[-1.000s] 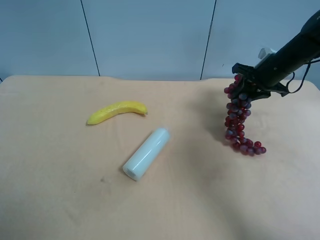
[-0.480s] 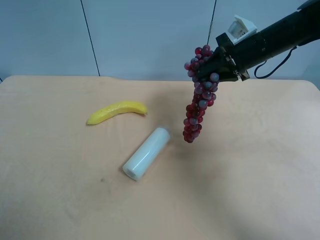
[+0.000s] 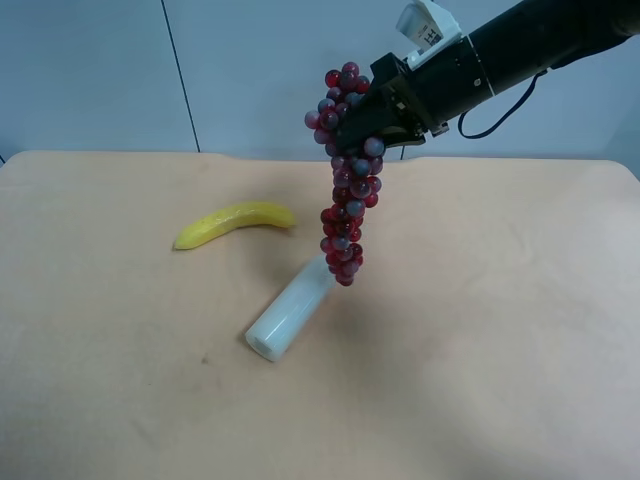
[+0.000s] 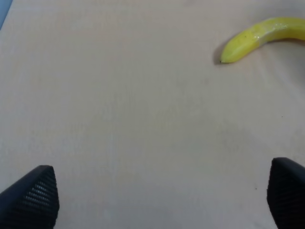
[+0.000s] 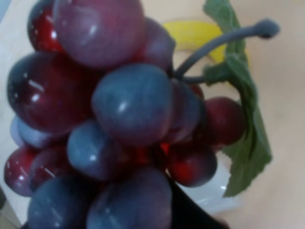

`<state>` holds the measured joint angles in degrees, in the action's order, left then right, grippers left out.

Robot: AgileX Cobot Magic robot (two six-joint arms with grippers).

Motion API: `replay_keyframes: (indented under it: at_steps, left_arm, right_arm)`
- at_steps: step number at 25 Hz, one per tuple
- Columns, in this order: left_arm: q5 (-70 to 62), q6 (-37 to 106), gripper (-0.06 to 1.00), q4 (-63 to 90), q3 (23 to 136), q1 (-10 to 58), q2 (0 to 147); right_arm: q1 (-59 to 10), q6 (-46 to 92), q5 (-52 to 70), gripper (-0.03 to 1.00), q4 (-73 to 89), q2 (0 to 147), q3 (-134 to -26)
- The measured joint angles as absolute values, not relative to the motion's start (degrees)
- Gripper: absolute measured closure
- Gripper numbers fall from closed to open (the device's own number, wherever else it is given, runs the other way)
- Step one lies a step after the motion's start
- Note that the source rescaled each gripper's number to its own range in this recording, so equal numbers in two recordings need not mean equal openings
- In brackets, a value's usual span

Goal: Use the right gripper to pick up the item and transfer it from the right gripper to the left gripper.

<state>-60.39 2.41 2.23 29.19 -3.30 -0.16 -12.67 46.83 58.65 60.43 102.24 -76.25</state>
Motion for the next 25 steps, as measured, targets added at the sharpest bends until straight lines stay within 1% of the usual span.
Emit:
replay_keyframes:
  at_steps: [4, 9, 13, 16, 20, 25]
  left_arm:
    - [-60.4, 2.4, 0.10, 2.5, 29.2, -3.3, -0.2]
    - [-59.1, 2.4, 0.04, 3.5, 29.4, -3.3, 0.7]
    - [-55.5, 2.3, 0.03, 5.8, 30.1, -3.3, 4.8]
    - [-51.9, 3.3, 0.03, 11.9, 30.1, -3.3, 9.8]
    - [-45.9, 11.7, 0.03, 24.1, 30.1, -3.3, 18.0]
    - [-42.2, 31.8, 0.03, 41.8, 30.4, -3.3, 29.8]
  right_arm:
    - [-13.0, 46.5, 58.7, 0.95, 60.6, 102.2, -78.9]
    - [-13.0, 45.2, 58.8, 0.95, 60.7, 102.2, -82.1]
    - [-13.0, 44.8, 59.7, 0.95, 60.3, 102.2, -82.5]
    - [-13.0, 44.2, 59.7, 0.95, 59.6, 102.2, -82.5]
    - [-13.0, 43.5, 60.3, 0.95, 59.4, 102.2, -82.5]
    - [-13.0, 42.8, 61.3, 0.95, 59.4, 102.2, -82.5]
